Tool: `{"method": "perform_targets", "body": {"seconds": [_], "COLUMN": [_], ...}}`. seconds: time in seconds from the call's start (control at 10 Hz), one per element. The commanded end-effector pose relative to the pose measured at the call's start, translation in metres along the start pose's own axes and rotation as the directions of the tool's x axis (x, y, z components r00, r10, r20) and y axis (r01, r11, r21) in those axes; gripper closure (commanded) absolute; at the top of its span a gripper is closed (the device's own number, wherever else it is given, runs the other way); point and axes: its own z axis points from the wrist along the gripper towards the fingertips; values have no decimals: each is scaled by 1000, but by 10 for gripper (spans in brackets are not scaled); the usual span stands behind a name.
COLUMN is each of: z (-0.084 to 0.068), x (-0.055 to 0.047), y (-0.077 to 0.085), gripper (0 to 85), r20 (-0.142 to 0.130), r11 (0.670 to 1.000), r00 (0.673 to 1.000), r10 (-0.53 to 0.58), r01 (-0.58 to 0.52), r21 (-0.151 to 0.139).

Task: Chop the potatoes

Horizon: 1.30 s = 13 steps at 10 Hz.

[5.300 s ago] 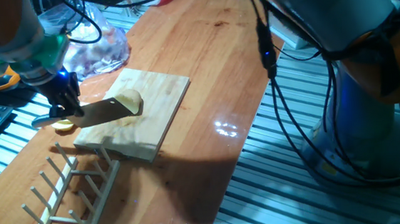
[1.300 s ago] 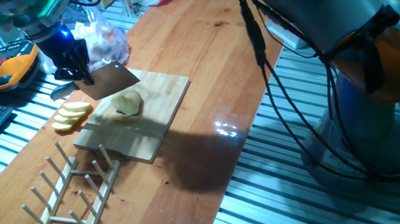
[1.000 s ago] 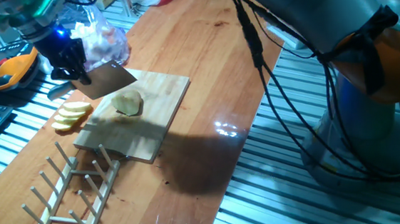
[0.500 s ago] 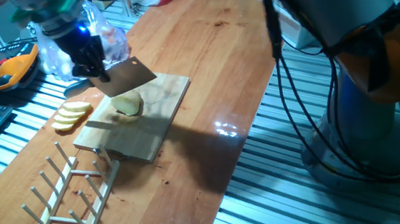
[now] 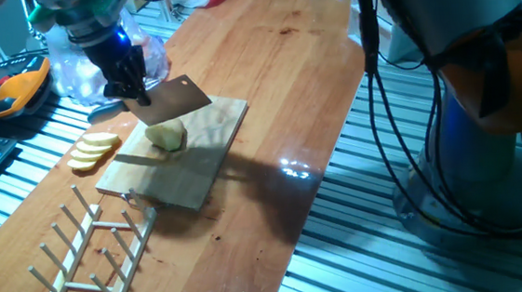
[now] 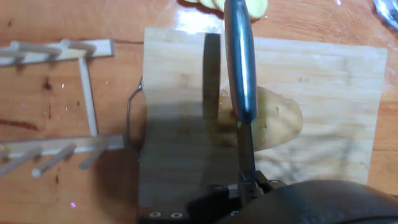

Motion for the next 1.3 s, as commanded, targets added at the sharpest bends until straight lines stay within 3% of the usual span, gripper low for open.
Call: {"method": "perform_targets", "body": {"seconds": [0.0, 0.1, 0.4, 0.5, 0.6, 0.9, 1.1, 1.2], "z": [0, 0, 0, 0, 0, 0, 0, 0], "x": [0, 0, 0, 0, 0, 0, 0, 0], "y": [0, 0, 0, 0, 0, 0, 0, 0], "gripper": [850, 850, 850, 850, 850, 850, 850, 850], "r20": [-58, -83, -109, -128, -147, -139, -134, -133], "r11": [1000, 1000, 1000, 1000, 999, 996, 995, 996], "r00": [998, 996, 994, 992, 989, 990, 991, 991], "r10": [12, 12, 2, 0, 4, 22, 13, 15], "r01": [-11, -10, -4, -1, 0, -10, 1, -3], "r21": [10, 26, -12, -5, 33, 90, 103, 94]}}
